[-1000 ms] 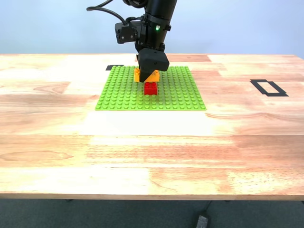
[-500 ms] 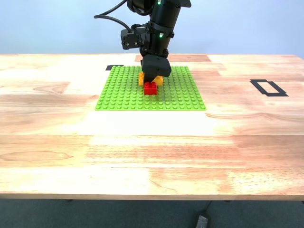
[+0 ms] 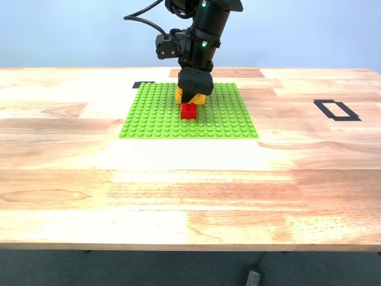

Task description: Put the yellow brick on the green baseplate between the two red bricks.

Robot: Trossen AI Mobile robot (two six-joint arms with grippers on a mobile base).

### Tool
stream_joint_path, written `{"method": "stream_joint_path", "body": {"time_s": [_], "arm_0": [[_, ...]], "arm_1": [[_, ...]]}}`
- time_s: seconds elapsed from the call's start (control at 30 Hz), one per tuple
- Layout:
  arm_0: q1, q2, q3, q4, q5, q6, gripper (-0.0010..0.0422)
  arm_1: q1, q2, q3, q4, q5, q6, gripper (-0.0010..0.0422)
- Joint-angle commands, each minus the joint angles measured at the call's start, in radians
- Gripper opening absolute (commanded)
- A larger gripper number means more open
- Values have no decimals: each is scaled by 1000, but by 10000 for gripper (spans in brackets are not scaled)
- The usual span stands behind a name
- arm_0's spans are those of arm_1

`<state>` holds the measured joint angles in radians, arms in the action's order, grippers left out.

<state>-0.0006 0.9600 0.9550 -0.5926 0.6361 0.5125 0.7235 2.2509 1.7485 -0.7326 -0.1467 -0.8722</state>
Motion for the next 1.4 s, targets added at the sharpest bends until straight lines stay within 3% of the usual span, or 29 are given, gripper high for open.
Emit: {"method": "stream_joint_path", "body": {"time_s": [0.03, 0.37, 0.6, 1.4], "arm_0": [[0, 0, 0, 0, 1, 0, 0], [0, 0, 0, 0, 0, 11, 0], [0, 0, 0, 2, 0, 11, 0], [0, 0, 0, 0, 0, 11, 0]], "arm_1": [[2, 1, 0, -1, -8, 9, 29], [2, -1, -8, 2, -8, 26, 112], [3, -6, -17, 7, -38, 30, 142], [1, -12, -17, 13, -30, 56, 158]]}}
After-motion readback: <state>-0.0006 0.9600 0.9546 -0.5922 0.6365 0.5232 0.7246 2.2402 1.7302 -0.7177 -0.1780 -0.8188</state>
